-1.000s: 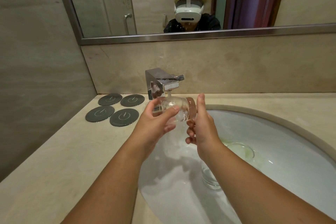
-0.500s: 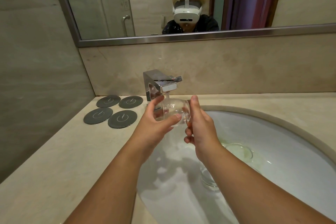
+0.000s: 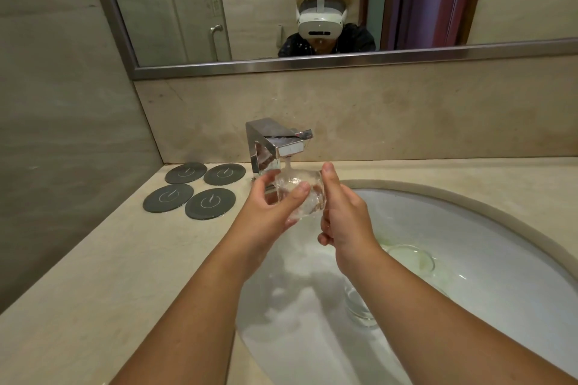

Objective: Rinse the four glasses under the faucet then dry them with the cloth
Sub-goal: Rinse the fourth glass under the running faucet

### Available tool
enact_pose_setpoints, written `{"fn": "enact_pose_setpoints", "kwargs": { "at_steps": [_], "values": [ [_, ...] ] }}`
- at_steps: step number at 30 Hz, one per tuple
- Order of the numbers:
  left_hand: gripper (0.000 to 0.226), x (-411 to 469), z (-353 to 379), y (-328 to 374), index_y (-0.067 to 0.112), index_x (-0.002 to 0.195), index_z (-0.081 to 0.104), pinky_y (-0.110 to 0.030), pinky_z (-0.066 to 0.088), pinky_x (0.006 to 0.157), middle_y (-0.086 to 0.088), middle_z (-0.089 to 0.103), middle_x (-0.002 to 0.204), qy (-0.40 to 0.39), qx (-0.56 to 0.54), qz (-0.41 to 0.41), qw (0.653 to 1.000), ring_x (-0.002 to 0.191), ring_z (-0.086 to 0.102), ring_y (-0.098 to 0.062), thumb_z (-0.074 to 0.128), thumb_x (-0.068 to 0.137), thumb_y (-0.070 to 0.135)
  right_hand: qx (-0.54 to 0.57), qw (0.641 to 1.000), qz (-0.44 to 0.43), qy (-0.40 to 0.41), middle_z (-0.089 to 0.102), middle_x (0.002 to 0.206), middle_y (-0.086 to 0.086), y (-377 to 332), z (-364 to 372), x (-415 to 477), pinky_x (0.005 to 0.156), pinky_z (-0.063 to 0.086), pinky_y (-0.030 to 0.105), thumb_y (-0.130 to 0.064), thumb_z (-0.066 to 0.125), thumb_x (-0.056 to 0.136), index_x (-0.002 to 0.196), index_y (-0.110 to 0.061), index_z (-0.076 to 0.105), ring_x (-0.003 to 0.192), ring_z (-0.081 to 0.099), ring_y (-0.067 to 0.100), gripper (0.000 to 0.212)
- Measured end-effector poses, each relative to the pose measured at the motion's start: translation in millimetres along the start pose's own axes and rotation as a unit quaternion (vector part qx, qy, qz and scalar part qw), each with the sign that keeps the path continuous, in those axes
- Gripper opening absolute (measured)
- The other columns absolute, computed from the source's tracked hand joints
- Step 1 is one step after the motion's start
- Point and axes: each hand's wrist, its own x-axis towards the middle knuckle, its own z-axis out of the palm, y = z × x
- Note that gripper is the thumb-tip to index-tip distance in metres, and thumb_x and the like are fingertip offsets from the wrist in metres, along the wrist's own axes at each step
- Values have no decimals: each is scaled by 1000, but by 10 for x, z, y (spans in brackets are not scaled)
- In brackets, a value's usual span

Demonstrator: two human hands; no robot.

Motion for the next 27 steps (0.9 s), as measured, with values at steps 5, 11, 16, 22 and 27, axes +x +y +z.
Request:
{"fn": "enact_pose_setpoints", "kwargs": {
  "at_steps": [5,11,16,22,27],
  "values": [
    [71,-15,-21,-3,44,138,55,-33,62,90,-1,68,130,4,35,26,999,119,73,-16,94,81,27,-8,1000,4,-8,40,57,-8,-3,3,-1,48,35,26,-82,52,91,103,-16,75,49,36,13,71],
    [71,-6,-15,14,32,134,61,-32,62,83,-8,78,122,23,6,8,1000,110,78,-25,92,72,46,-16,999,-7,-42,60,86,5,-14,24,-25,49,38,28,-76,42,100,109,-32,73,61,50,17,56],
    [86,-30,2,43,28,142,56,-31,62,87,-7,75,127,-2,-15,-11,1000,107,78,-19,90,67,50,13,999,-25,-28,56,75,3,-21,10,-28,47,40,26,-67,54,100,105,-32,74,55,47,14,41],
    [88,-39,32,54,41,140,54,-33,60,89,-1,66,130,-11,5,8,1000,120,71,-17,94,63,38,31,999,3,-22,51,68,0,-20,7,-16,47,38,26,-77,50,96,107,-27,76,51,43,13,57],
    [78,-37,12,84,30,135,58,-32,62,84,-7,77,125,25,0,10,1000,108,78,-22,97,68,46,37,998,8,-45,46,62,-4,-27,12,-27,48,37,26,-78,51,94,109,-28,74,49,41,13,57]
  ]
}}
